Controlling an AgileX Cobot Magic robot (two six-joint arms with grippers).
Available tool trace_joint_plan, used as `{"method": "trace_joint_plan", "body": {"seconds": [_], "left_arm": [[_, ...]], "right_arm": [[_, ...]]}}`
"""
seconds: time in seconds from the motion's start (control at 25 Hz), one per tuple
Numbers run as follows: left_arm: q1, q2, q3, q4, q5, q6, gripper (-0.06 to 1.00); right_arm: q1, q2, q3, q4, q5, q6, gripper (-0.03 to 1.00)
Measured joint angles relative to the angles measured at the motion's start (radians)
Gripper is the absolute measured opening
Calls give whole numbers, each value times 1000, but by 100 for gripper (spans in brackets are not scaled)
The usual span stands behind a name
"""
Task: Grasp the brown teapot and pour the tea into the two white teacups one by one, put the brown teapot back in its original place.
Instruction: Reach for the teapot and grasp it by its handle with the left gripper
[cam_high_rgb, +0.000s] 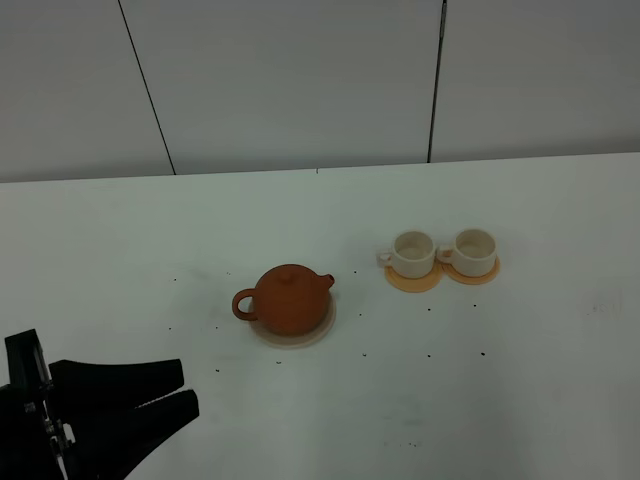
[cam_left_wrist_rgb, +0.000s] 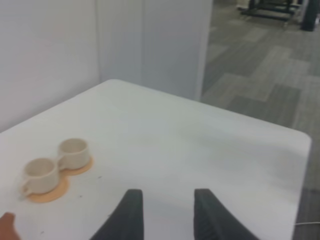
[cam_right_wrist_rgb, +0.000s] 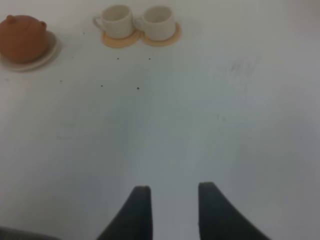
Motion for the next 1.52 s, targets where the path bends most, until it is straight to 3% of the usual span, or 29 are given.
{"method": "trace_joint_plan", "body": {"seconds": [0.28, 0.44, 0.64, 0.84, 0.96, 1.08, 1.32, 1.52], "left_arm": [[0, 0, 0, 6, -78, -11, 26], [0, 0, -43, 45, -117, -78, 26], [0, 0, -203, 304, -132, -256, 25], [0, 27, -345, 598, -120, -552, 25], [0, 75, -389, 713, -88, -668, 25], [0, 137, -423, 777, -45, -705, 25], [0, 243, -518, 810, 16, -714, 25], [0, 328, -655, 890, 97, -728, 25]], "right_arm": [[0, 0, 0, 4, 0, -1, 23], [0, 0, 0, 4, 0, -1, 23], [-35, 0, 0, 4, 0, 0, 24], [-133, 0, 0, 4, 0, 0, 24], [-187, 0, 0, 4, 0, 0, 24], [-212, 0, 0, 4, 0, 0, 24], [-217, 0, 0, 4, 0, -1, 24], [-218, 0, 0, 4, 0, -1, 24]]}}
